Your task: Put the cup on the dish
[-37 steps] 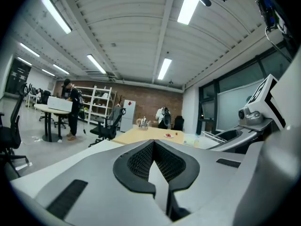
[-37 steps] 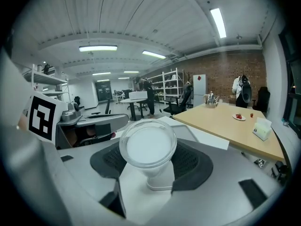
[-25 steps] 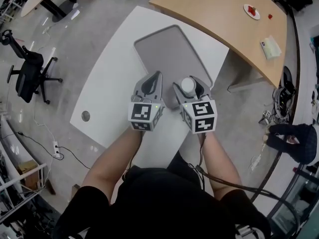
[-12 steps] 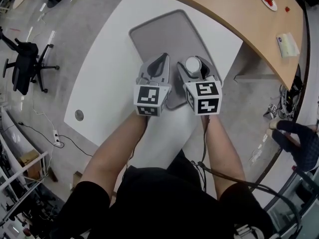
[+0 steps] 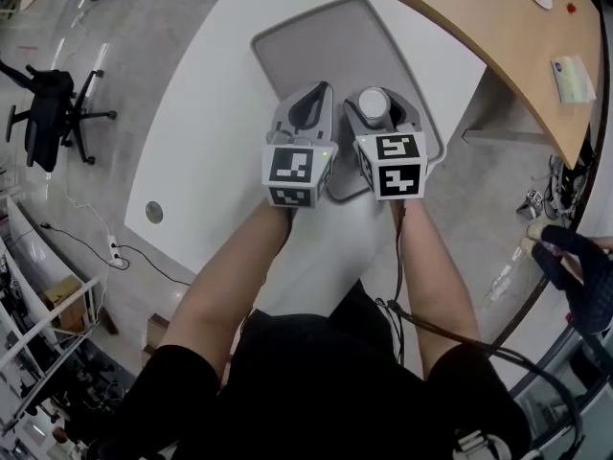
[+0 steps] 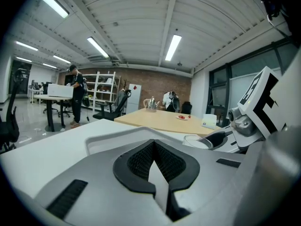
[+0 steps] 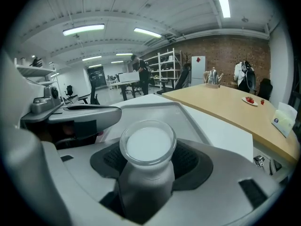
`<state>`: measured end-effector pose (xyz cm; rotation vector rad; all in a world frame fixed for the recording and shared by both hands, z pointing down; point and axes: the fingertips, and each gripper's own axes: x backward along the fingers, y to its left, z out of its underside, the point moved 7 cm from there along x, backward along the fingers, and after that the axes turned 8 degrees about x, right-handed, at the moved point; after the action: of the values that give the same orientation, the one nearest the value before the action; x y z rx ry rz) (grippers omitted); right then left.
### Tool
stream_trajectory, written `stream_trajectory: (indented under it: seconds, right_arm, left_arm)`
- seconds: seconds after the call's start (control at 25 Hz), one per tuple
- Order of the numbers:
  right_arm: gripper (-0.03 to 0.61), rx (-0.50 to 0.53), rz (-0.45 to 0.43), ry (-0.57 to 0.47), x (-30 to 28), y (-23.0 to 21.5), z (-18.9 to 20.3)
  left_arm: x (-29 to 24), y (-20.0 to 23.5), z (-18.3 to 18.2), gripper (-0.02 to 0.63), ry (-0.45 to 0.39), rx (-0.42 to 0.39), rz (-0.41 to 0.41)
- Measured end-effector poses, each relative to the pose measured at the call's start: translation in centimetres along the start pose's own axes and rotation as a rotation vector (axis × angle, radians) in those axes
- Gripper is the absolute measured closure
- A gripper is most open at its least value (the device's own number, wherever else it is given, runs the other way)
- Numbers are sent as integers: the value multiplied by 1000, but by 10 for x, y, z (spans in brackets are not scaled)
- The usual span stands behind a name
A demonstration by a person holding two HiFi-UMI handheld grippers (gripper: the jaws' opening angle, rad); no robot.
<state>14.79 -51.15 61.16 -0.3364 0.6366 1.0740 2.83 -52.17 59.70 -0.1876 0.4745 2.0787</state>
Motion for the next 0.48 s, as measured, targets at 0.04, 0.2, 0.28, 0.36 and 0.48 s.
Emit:
stream_trajectory:
  seconds: [0.04,0.2,0.28,0.36,0.48]
  right_arm:
    - [327,2,-1,0,-1,0,1]
    - [326,7,-8,-7,-1,3,-3]
    - [325,13,-2,-14,6,4,-8]
    - [325,11,8,-33,17,4,-17]
    - [325,4,28,-80,41,6,-33]
  left_arm:
    - [1,2,2,607,0,10,-5]
    - [14,9,2,607,6,31,-20]
    - [24,9,-2,607,0,29,-22]
    - [33,8,-11,607,-15,24,-22]
    - [45,4,-28,606,-43,18,-19]
